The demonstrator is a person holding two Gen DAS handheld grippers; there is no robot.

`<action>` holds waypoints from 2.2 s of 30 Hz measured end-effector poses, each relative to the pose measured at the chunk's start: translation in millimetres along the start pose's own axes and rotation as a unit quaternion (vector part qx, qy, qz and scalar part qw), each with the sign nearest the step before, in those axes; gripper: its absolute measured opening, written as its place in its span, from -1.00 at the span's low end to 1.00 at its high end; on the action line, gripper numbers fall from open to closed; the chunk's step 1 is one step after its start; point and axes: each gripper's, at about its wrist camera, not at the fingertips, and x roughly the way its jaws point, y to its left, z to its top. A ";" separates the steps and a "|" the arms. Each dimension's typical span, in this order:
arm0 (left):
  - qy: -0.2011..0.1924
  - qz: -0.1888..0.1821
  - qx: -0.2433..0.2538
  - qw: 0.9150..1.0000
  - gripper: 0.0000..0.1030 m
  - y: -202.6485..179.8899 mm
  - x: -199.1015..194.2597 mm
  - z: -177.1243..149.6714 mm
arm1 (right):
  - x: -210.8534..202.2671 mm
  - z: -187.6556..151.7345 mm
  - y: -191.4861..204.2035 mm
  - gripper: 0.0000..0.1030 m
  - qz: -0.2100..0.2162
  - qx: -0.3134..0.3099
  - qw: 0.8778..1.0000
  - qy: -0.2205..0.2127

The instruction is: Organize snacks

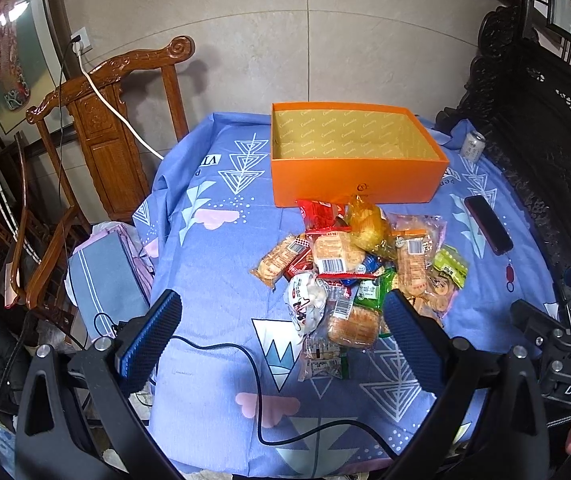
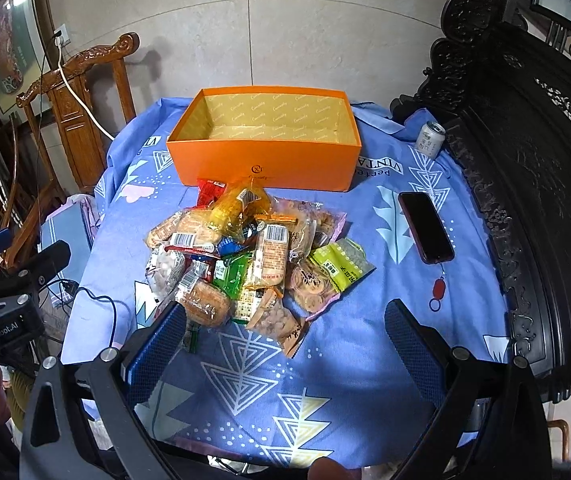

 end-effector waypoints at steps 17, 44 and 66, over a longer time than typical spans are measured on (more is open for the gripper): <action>0.005 0.000 0.000 1.000 0.92 -0.3 7.6 6.7 | 5.8 7.1 0.0 0.93 -0.002 -0.001 1.000 0.006; 0.020 -0.009 -0.020 1.000 0.92 26.5 64.8 10.6 | 158.9 17.7 -27.4 0.65 0.093 0.032 0.993 0.070; 0.046 -0.023 0.012 0.999 0.92 6.9 114.2 46.4 | 219.8 26.1 -7.3 0.17 0.064 0.053 0.991 0.108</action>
